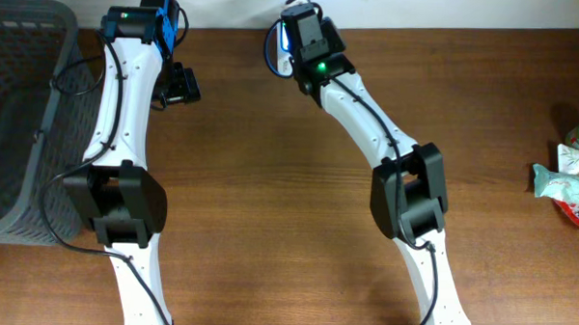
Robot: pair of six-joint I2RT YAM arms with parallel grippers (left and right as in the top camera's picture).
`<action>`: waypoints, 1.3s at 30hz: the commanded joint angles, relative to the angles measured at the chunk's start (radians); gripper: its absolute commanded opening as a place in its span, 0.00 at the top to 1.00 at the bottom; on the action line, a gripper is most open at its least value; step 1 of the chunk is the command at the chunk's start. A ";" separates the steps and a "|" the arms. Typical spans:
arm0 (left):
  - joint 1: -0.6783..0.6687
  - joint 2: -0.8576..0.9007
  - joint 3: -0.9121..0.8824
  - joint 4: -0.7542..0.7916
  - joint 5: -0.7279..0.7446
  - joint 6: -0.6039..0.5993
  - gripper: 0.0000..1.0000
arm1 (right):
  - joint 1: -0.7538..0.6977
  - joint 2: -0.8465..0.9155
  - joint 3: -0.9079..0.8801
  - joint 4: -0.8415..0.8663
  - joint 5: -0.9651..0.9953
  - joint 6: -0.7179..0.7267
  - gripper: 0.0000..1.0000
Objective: Scan the item barcode
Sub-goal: 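Carry the tissue pack right and drop it on the pile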
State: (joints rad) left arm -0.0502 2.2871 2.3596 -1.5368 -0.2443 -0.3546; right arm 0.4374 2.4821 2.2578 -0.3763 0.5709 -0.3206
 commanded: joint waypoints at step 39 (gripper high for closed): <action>0.001 -0.013 -0.003 -0.002 -0.014 0.004 0.01 | -1.183 -0.347 -0.036 -1.052 -0.547 0.822 0.01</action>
State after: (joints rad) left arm -0.0502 2.2871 2.3589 -1.5372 -0.2443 -0.3546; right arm -0.7464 2.2719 2.2246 -1.3811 0.1310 0.5228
